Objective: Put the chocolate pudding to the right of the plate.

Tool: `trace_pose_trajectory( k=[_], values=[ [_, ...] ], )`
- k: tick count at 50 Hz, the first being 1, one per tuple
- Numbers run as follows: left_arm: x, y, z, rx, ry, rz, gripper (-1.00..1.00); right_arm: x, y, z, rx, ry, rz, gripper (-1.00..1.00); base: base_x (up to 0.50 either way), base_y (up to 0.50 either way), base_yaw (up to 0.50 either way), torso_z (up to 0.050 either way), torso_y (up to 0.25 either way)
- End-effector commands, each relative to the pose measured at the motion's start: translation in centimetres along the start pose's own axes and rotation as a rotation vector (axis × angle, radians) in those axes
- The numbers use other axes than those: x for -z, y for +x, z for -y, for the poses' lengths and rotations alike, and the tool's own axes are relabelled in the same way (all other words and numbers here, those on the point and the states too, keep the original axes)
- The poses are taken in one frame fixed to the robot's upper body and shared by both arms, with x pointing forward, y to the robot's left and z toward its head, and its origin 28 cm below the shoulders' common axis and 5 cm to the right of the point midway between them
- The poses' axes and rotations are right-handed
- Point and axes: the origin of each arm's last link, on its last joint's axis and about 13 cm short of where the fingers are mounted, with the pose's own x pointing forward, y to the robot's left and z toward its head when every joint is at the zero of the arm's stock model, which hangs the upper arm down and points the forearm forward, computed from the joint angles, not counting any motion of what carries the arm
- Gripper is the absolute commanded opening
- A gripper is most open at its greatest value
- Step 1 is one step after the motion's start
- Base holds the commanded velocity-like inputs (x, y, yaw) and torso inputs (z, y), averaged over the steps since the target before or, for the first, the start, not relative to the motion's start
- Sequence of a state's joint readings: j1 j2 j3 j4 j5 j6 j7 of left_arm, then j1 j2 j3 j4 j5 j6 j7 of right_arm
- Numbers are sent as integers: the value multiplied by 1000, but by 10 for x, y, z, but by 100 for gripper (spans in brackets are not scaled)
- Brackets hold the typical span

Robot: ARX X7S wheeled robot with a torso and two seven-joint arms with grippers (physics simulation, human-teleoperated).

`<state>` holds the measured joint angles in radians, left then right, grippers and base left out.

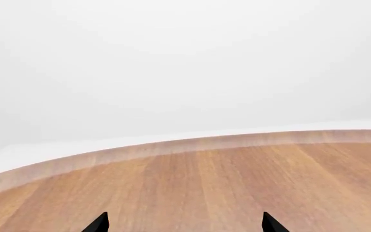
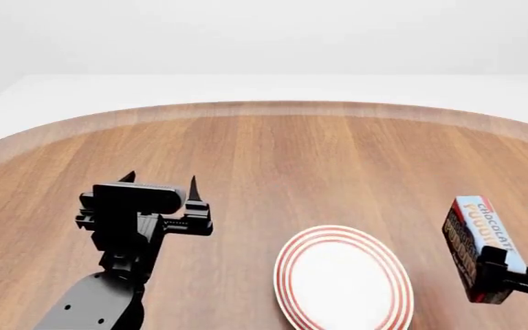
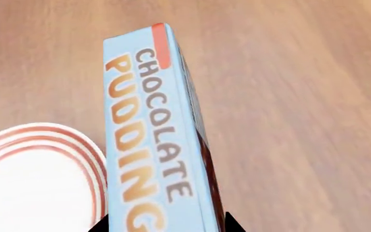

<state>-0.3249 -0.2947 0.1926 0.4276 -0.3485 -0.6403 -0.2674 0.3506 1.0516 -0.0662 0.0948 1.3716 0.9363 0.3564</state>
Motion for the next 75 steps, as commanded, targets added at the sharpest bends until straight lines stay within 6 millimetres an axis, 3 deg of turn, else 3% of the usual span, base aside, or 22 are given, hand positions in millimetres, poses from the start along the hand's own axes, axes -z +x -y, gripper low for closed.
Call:
trace_pose_trajectory(
  k=[1, 27, 47, 48, 60, 75],
  values=[
    [-1, -1, 0, 0, 3, 2, 100, 10, 19, 18, 44, 40, -29, -100, 0, 0, 0, 0, 0],
    [1, -2, 1, 5, 10, -2, 100, 26, 61, 20, 78, 80, -70, -100, 0, 0, 0, 0, 0],
    [2, -2, 0, 0, 9, -4, 100, 28, 62, 23, 94, 112, -51, -100, 0, 0, 0, 0, 0],
    [2, -2, 0, 1, 8, -6, 100, 26, 60, 23, 80, 118, -42, 100, 0, 0, 0, 0, 0],
    [2, -3, 1, 2, 7, -3, 100, 10, 46, 17, 62, 101, 11, 100, 0, 0, 0, 0, 0],
    [4, -2, 2, 9, 10, -5, 100, -37, -5, 8, 55, 62, 180, 100, 0, 0, 0, 0, 0]
  ],
)
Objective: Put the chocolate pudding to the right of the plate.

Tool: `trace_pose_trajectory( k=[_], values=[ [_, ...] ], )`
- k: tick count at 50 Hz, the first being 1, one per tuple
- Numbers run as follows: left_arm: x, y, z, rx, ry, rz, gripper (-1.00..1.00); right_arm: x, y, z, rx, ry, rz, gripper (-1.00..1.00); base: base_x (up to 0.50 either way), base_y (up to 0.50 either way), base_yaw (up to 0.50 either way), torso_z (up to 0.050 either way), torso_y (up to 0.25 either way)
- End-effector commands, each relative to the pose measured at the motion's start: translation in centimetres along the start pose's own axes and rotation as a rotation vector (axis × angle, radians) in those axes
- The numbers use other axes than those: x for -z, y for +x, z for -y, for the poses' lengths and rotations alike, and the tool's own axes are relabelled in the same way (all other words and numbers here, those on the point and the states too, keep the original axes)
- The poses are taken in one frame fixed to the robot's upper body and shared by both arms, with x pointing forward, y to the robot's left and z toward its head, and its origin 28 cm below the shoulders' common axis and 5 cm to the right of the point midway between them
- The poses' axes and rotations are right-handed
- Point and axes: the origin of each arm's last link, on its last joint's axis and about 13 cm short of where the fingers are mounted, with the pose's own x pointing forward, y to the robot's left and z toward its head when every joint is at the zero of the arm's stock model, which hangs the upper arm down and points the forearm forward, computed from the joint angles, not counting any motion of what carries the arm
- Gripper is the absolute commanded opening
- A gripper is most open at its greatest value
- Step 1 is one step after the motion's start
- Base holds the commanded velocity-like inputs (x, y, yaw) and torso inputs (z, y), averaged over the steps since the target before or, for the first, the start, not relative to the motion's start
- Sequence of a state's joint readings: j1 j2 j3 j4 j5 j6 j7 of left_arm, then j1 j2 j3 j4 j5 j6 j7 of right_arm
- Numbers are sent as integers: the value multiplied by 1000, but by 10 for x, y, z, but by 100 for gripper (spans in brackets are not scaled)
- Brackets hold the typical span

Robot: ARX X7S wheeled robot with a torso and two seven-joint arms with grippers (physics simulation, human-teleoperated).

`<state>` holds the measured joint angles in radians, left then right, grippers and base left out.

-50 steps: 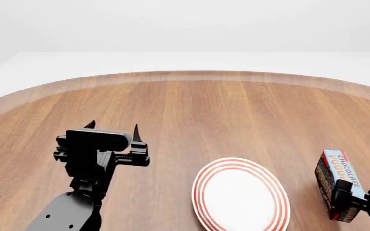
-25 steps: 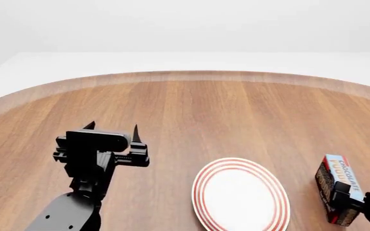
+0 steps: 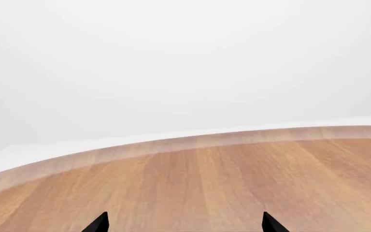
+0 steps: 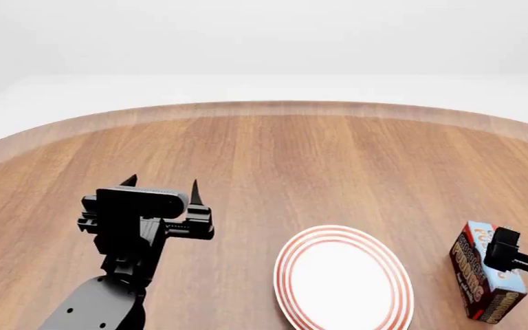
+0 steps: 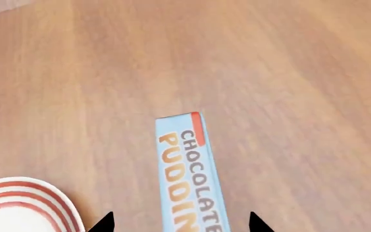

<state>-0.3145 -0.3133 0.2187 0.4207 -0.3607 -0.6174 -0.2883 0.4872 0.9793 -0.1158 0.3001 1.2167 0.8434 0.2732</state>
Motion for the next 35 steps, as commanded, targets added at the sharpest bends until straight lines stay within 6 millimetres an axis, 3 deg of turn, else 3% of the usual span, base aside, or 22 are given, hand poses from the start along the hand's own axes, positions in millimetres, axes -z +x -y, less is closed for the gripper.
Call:
trace_pose_trajectory(
  k=[1, 14, 22, 35],
  values=[
    [0, 0, 1, 4, 1, 1, 100, -28, -30, -6, -20, -16, 103, 100, 0, 0, 0, 0, 0],
    [-2, 0, 1, 9, 1, 3, 100, -32, -40, -10, -59, -18, 155, 100, 0, 0, 0, 0, 0],
    [-7, 2, 1, 7, 0, 11, 100, -42, -64, -29, -162, -42, 265, 100, 0, 0, 0, 0, 0],
    [-12, 0, 1, 5, 4, 25, 100, -32, -93, -66, -269, -98, 522, 100, 0, 0, 0, 0, 0]
  ],
)
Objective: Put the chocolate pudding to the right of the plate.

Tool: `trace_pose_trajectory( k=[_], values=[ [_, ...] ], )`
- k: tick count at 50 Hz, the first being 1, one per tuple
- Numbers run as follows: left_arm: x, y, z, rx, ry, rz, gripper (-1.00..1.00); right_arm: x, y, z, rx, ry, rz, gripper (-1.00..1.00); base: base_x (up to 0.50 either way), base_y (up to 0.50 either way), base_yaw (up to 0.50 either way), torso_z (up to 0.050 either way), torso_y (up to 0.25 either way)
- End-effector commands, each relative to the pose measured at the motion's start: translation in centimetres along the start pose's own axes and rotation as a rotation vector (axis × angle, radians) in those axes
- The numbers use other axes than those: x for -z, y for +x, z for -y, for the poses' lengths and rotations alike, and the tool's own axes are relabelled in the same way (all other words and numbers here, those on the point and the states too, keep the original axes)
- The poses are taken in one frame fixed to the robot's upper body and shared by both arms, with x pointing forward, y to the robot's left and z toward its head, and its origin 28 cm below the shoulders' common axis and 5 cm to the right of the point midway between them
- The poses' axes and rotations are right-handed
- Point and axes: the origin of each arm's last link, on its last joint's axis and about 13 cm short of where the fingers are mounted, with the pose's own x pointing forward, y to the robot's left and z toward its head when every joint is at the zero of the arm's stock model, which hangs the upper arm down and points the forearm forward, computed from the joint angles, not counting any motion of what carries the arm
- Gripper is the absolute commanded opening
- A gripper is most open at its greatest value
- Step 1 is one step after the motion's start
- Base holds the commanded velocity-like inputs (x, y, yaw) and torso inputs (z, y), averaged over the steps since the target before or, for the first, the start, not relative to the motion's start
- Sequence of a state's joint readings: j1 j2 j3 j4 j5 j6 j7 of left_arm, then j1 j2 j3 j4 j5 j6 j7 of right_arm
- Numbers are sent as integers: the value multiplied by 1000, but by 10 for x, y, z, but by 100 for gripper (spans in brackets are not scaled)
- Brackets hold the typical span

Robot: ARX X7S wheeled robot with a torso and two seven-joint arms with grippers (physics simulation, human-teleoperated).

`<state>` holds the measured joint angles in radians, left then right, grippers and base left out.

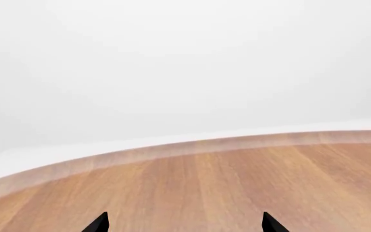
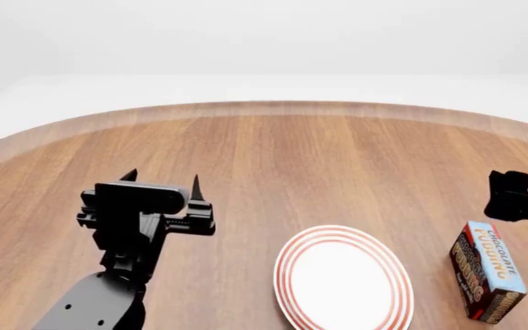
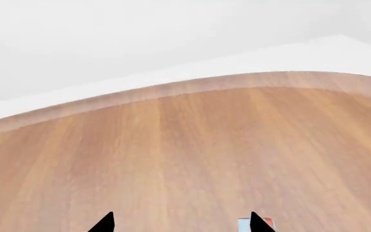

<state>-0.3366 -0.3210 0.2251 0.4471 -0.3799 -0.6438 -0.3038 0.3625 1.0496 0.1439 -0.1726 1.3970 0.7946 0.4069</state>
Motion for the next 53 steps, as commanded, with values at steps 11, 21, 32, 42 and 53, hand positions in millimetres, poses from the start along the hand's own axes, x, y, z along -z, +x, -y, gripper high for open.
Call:
trace_pose_trajectory(
  k=[11, 21, 32, 42, 53],
  values=[
    [-9, -1, 0, 1, 2, 26, 100, 26, -32, -62, -99, -162, 347, 100, 0, 0, 0, 0, 0],
    [-14, -1, 1, 6, 0, 42, 100, 34, -40, -82, -80, -253, 451, 100, 0, 0, 0, 0, 0],
    [-18, -2, 2, 13, 3, 53, 100, 35, -41, -92, -113, -240, 523, 100, 0, 0, 0, 0, 0],
    [-20, -3, 3, 18, 3, 57, 100, 40, -43, -96, -117, -239, 557, 100, 0, 0, 0, 0, 0],
    [-26, -3, 4, 21, 11, 79, 100, 47, -48, -114, -135, -301, 634, 100, 0, 0, 0, 0, 0]
  ],
)
